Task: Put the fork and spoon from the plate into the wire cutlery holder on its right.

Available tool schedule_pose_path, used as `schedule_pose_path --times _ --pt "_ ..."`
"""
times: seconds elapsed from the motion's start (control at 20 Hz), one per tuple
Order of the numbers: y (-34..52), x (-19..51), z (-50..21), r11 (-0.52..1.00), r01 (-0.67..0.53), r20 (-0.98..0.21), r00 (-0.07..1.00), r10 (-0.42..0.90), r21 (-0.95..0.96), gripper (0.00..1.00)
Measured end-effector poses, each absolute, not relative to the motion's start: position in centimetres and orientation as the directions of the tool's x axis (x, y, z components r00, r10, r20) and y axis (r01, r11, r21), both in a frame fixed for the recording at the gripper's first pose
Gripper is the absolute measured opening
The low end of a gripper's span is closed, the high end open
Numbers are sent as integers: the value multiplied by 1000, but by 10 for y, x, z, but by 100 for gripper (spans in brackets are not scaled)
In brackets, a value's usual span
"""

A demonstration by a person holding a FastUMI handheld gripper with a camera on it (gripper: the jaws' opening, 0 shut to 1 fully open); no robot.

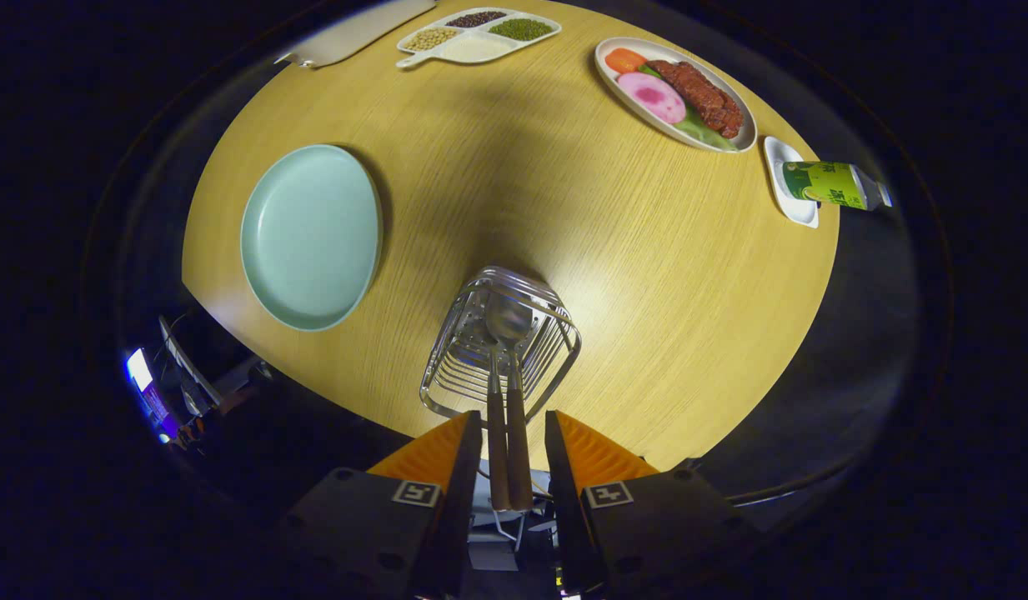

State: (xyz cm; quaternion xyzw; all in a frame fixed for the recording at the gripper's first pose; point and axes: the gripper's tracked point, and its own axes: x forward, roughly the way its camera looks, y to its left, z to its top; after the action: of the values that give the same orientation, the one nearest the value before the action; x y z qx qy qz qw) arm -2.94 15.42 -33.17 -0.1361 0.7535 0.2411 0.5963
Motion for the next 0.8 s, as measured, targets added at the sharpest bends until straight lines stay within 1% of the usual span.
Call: schedule_pose_path --times 0.05,0.1,0.15,0.2,0.25,0.3,0.35,0.45,0.6,0.7,0.8 --pt "156 -27 -325 851 -483 -970 -214 112 204 58" --pt "158 -23 -316 858 -470 -975 -170 146 210 62" --pt "160 -19 -306 865 -452 -976 -120 182 217 70" --pt "162 -12 -294 874 -433 -975 -58 216 220 74" --pt "165 -5 -282 885 -409 -968 17 251 222 87" --pt "167 3 -269 899 -378 -954 106 281 223 93" --pt "163 12 -254 917 -345 -938 203 280 199 100" --pt "150 29 -232 944 -294 -892 372 255 147 98" --pt "136 46 -184 968 -220 -772 592 231 121 99" --pt "127 57 -157 974 -196 -677 703 218 110 99" --pt "115 62 -128 976 -191 -580 786 214 101 99"
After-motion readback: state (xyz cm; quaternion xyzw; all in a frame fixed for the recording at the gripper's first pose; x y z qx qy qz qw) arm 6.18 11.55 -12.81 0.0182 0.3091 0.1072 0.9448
